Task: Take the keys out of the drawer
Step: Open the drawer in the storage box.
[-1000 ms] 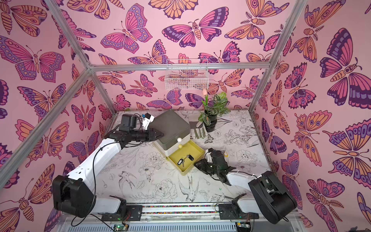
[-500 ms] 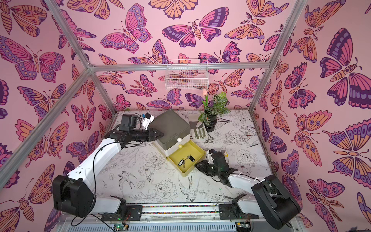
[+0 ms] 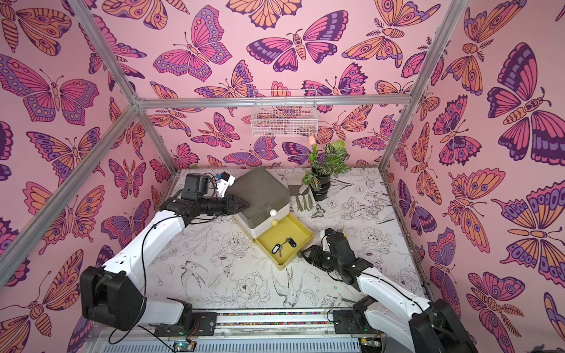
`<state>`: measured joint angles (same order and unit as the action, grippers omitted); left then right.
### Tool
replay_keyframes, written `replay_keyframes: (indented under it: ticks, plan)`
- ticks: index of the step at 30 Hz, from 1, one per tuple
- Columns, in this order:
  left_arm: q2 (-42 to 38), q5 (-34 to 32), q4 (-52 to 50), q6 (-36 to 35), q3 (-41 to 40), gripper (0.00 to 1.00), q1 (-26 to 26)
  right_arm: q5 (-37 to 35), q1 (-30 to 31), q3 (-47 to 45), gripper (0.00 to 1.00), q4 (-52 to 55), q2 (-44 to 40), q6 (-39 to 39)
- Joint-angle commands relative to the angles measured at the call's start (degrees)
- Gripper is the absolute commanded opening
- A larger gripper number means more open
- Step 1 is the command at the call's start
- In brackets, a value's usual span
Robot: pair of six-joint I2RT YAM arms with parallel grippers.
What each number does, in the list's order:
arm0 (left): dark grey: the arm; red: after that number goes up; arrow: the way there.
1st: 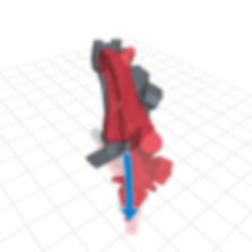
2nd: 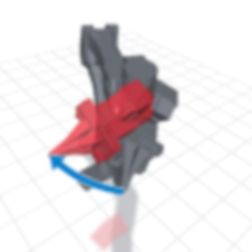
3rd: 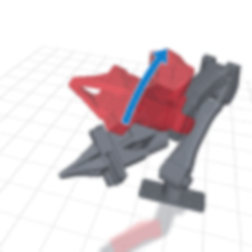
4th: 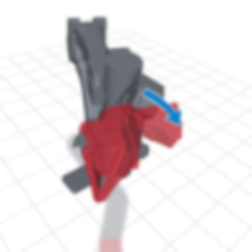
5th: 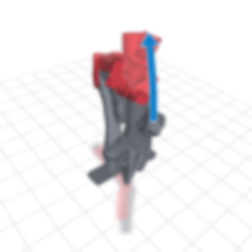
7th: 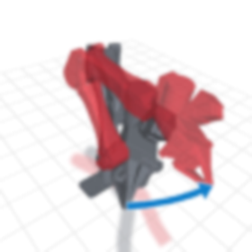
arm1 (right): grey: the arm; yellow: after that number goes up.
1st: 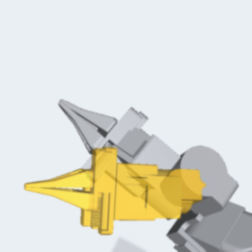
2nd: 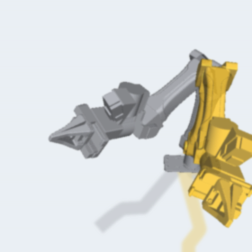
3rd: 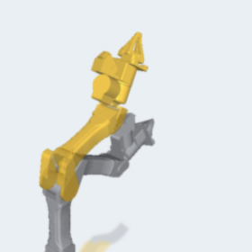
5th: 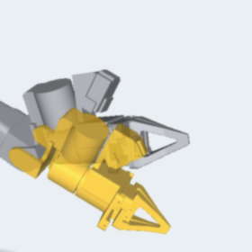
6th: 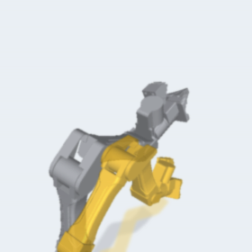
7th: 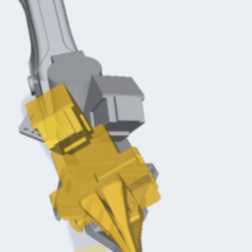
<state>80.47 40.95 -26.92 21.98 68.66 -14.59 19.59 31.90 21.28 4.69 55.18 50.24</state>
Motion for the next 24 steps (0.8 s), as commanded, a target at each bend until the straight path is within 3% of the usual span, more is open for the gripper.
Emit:
replay_keyframes:
  ticks: [1, 9, 14, 24]
  plan:
    - [1.0, -0.5, -2.1, 0.1, 0.4, 0.37, -0.1, -3.7, -0.4, 8.6, 0.53, 15.1, -2.3, -5.3]
    - [1.2, -0.2, -1.3, 0.3, 0.3, 0.37, 0.0, -4.4, 0.6, 31.3, 0.51, 35.4, 13.4, -10.3]
    - [1.0, 0.0, -0.9, 0.5, -0.1, 0.37, -0.1, -8.6, 4.3, 40.1, 0.5, 37.3, 22.7, -8.6]
    - [0.7, -0.2, -0.3, 0.8, -1.2, 0.37, 0.1, -11.8, 7.5, 47.1, 0.47, 36.6, 34.4, -4.7]
